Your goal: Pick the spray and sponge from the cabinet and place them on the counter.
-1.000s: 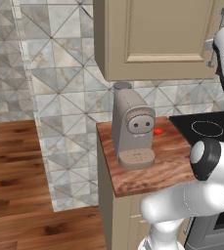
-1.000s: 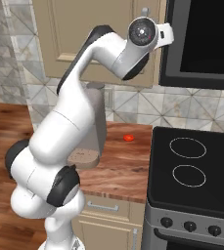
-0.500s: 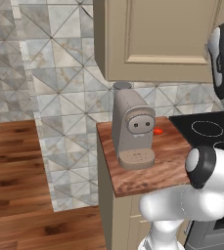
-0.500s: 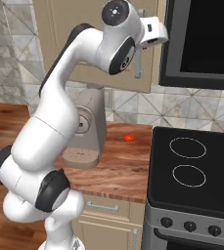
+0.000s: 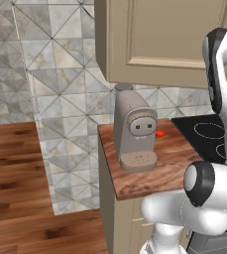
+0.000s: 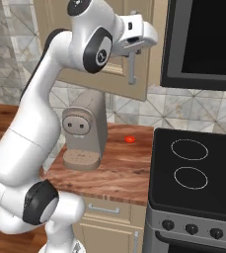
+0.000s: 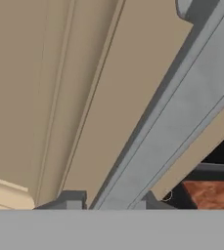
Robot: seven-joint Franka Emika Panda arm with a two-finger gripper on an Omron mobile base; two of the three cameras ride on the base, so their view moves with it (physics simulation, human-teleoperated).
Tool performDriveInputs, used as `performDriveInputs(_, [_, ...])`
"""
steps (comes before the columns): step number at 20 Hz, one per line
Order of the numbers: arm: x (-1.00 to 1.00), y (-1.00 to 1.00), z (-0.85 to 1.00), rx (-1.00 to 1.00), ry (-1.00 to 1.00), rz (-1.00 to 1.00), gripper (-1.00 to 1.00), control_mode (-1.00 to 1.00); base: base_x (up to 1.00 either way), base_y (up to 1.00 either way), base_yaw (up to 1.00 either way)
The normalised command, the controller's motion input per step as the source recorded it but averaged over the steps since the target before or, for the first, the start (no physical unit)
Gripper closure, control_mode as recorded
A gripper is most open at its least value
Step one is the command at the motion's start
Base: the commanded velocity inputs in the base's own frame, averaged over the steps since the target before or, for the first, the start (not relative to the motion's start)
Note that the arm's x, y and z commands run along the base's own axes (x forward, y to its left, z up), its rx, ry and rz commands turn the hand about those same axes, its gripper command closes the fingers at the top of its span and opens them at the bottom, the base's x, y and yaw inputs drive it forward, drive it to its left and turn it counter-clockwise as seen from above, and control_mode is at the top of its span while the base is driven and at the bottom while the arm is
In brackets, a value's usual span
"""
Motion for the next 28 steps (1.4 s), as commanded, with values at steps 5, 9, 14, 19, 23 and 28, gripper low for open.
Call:
performDriveInputs(5, [-0.67,0.00,-0.12,-0.04,0.07,-0.17,1.00,-1.00,0.00,0.00,0.00])
performDriveInputs(9, [-0.70,0.00,-0.12,-0.02,0.03,-0.16,1.00,-1.00,0.00,0.00,0.00])
performDriveInputs(14, [-0.75,0.00,-0.13,0.00,0.00,-0.17,1.00,-1.00,0.00,0.00,0.00])
performDriveInputs(19, [-0.80,0.00,-0.17,0.00,0.00,-0.17,1.00,-1.00,0.00,0.00,0.00])
performDriveInputs(23, [-0.84,0.00,-0.15,0.00,0.00,-0.17,1.00,-1.00,0.00,0.00,0.00])
performDriveInputs(28, [-0.83,0.00,-0.18,0.00,0.00,-0.17,1.00,-1.00,0.00,0.00,0.00])
